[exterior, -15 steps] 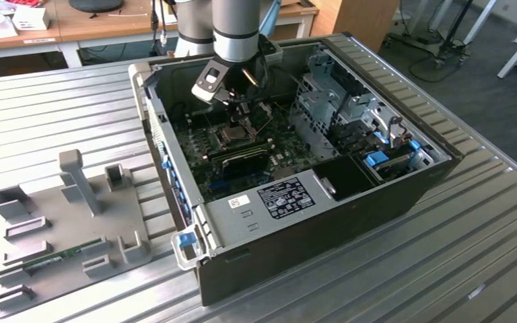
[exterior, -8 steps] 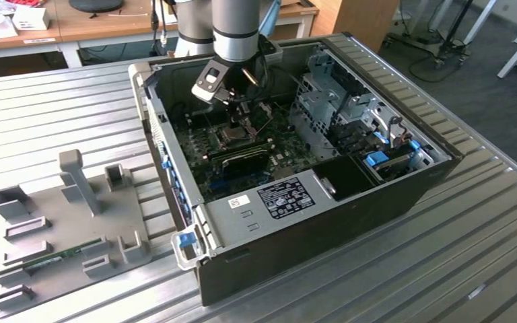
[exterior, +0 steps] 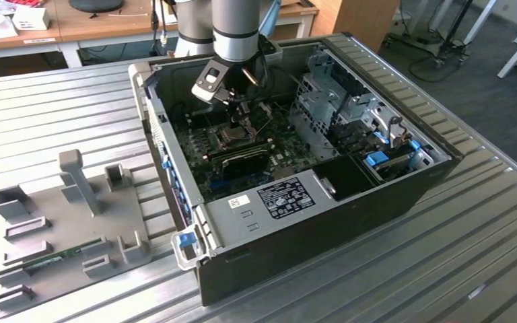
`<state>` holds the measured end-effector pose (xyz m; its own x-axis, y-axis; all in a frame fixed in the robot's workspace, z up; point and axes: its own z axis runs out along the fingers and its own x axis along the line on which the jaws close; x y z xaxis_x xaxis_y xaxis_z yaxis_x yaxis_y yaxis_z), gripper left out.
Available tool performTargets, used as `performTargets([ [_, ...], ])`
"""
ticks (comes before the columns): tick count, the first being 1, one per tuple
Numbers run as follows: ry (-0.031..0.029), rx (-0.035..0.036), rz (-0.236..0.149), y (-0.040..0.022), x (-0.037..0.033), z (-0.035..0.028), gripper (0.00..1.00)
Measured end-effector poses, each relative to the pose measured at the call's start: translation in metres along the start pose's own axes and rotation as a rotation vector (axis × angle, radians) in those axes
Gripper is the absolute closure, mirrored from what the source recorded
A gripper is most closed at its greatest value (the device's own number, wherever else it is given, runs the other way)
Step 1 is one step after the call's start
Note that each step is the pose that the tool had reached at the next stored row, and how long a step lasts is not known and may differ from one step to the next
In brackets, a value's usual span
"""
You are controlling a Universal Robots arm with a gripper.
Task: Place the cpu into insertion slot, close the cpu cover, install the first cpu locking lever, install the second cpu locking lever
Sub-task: 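Close the cpu cover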
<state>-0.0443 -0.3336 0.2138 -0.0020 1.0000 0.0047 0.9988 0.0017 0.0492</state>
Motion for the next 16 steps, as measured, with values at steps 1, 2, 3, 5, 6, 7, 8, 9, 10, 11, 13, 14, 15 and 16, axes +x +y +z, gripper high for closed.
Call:
performTargets([
  [1, 0.0, 0.0, 0.0, 0.0, 0.0, 0.0, 0.9],
  [2, 0.0, 0.0, 0.0, 0.0, 0.0, 0.0, 0.9],
  [3, -0.0001, 0.0, 0.0, 0.0, 0.0, 0.0, 0.9],
  [5, -0.0001, 0.0, 0.0, 0.0, 0.0, 0.0, 0.9],
  [6, -0.0001, 0.0, 0.0, 0.0, 0.0, 0.0, 0.9],
  [7, -0.0003, 0.0002, 0.0, 0.0, 0.0, -0.0004, 0.9],
  [8, -0.0002, 0.0001, 0.0, 0.0, 0.0, -0.0009, 0.9],
  [9, 0.0, 0.0, 0.0, 0.0001, 0.0, -0.0014, 0.9],
  [10, -0.0002, 0.0, 0.0, 0.0001, 0.0, -0.0023, 0.9],
  [11, -0.0001, 0.0, 0.0, 0.0002, 0.0, -0.0032, 0.9],
  [13, -0.0001, 0.0, 0.0, 0.0003, 0.0, -0.0053, 0.9],
  [14, 0.0, 0.0, 0.0, 0.0003, 0.0, -0.0063, 0.9],
  [15, 0.0, 0.0, 0.0, 0.0004, 0.0, -0.0074, 0.9],
  [16, -0.0003, 0.0001, 0.0, 0.0004, 0.0, -0.0083, 0.9],
])
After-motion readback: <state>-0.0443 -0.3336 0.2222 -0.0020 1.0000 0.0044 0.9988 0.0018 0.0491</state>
